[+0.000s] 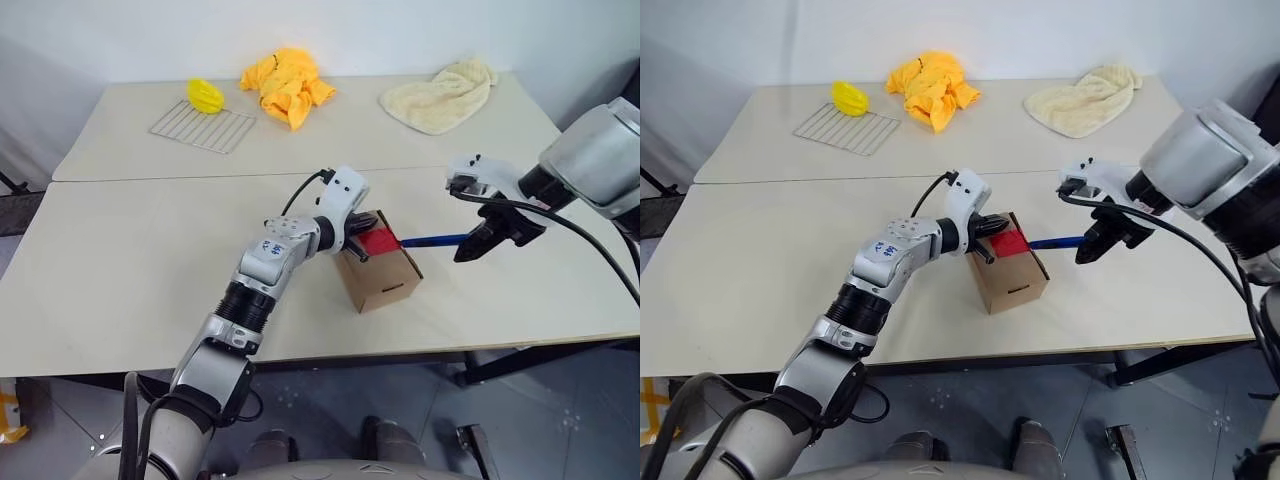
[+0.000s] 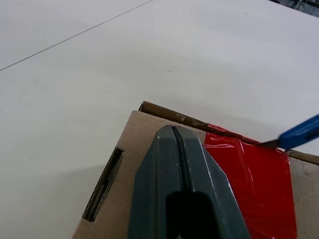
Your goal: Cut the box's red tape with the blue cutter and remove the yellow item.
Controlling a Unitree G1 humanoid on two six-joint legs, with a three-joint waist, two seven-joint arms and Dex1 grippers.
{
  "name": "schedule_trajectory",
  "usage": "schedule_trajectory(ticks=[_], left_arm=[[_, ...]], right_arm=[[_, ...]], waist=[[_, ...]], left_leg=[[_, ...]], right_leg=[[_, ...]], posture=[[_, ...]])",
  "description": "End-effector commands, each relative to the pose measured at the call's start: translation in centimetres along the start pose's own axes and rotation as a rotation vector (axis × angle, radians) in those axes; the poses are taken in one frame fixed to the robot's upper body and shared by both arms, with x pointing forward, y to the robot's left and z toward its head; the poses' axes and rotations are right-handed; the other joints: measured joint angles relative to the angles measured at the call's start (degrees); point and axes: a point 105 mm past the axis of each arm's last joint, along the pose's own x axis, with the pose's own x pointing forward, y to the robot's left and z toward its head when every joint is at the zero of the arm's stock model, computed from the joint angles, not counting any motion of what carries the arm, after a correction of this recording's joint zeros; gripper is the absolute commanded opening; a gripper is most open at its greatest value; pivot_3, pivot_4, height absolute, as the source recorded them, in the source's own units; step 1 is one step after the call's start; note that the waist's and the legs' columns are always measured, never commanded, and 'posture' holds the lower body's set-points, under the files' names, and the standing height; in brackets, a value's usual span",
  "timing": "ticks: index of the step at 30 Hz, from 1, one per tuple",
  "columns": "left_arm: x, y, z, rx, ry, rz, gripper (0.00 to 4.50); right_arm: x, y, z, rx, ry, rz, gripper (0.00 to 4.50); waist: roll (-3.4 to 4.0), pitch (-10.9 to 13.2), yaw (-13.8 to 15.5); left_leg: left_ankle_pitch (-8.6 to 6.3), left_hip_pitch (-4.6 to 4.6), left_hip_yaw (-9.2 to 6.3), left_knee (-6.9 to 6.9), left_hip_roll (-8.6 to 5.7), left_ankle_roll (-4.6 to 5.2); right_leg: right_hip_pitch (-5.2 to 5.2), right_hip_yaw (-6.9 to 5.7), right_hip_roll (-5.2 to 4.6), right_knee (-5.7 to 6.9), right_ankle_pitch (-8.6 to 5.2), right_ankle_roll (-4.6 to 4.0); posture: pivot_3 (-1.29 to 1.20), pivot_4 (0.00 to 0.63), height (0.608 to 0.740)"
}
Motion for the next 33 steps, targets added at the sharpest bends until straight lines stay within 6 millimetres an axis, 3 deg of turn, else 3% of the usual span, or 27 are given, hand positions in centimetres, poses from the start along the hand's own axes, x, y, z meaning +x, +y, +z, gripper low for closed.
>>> schedule_trajectory(ticks=[1, 9, 14, 19, 22, 25, 30, 33], left_arm=[[-0.1, 1.3, -3.7, -0.037, 0.127, 0.072, 0.01], [0.1, 0.9, -3.9, -0.025, 0.133, 0.061, 0.01], [0.1, 0.6, -4.0, -0.023, 0.131, 0.051, 0.01], [-0.1, 0.2, -4.1, -0.015, 0.138, 0.033, 0.01], [0.0, 0.0, -4.1, -0.005, 0.14, 0.016, 0.01], [0.0, -0.1, -3.7, -0.001, 0.132, 0.005, 0.01], [0.0, -0.1, -3.0, 0.002, 0.117, -0.015, 0.01], [0.0, 0.0, -2.8, 0.007, 0.114, -0.021, 0.01]], right_arm=[[-0.9, 1.7, -0.4, -0.052, -0.001, 0.075, 0.18], [-1.9, 3.3, -2.0, -0.098, -0.005, 0.098, 0.18], [-5.5, 2.6, -2.2, -0.057, -0.176, -0.025, 0.18], [-7.1, 1.1, -2.8, -0.029, -0.289, -0.178, 0.18], [-7.8, -1.3, -2.4, -0.054, -0.44, -0.377, 0.18], [-6.0, -3.3, -3.1, -0.009, -0.569, -0.488, 0.18], [-0.7, -6.9, -6.6, 0.161, -0.681, -0.651, 0.18], [1.1, -8.1, -8.3, 0.264, -0.699, -0.69, 0.18]], waist=[[0.0, 0.0, 0.0], [0.0, 0.0, 0.1], [0.0, 0.0, 0.2], [-0.01, 0.0, 0.2], [-0.03, 0.0, 0.3], [-0.17, -0.1, 0.3], [-0.26, -0.1, 0.5], [-0.17, -0.2, 0.3]], left_leg=[[0.0, 0.0, 0.0, 0.0, 0.0, 0.0], [-0.02, 0.0, -0.03, 0.01, 0.02, -0.01], [-0.03, -0.05, -0.04, 0.0, 0.02, 0.0], [-0.04, -0.03, -0.05, 0.01, 0.06, 0.02], [-0.05, -0.05, -0.04, 0.01, 0.06, 0.02], [-0.04, -0.03, -0.03, 0.03, 0.07, 0.02], [-0.03, -0.04, -0.05, 0.18, 0.05, 0.03], [-0.03, -0.04, 0.01, 0.25, 0.02, 0.04]], right_leg=[[0.0, 0.0, 0.0, 0.0, 0.0, 0.0], [0.01, 0.01, -0.01, -0.01, 0.0, 0.0], [-0.01, 0.0, -0.02, -0.05, 0.0, -0.01], [0.03, -0.03, -0.02, -0.08, 0.02, -0.04], [0.03, -0.05, -0.03, -0.09, 0.03, -0.04], [0.08, -0.1, -0.03, -0.05, 0.03, -0.02], [0.15, -0.14, -0.02, 0.0, 0.04, 0.0], [0.14, -0.07, -0.02, 0.03, 0.05, 0.02]], posture=[[0.0, 0.15, 0.74], [0.0, 0.15, 0.74], [0.0, 0.15, 0.74], [0.0, 0.15, 0.74], [0.0, 0.15, 0.74], [0.0, 0.15, 0.74], [0.0, 0.15, 0.74], [0.0, 0.15, 0.74]])
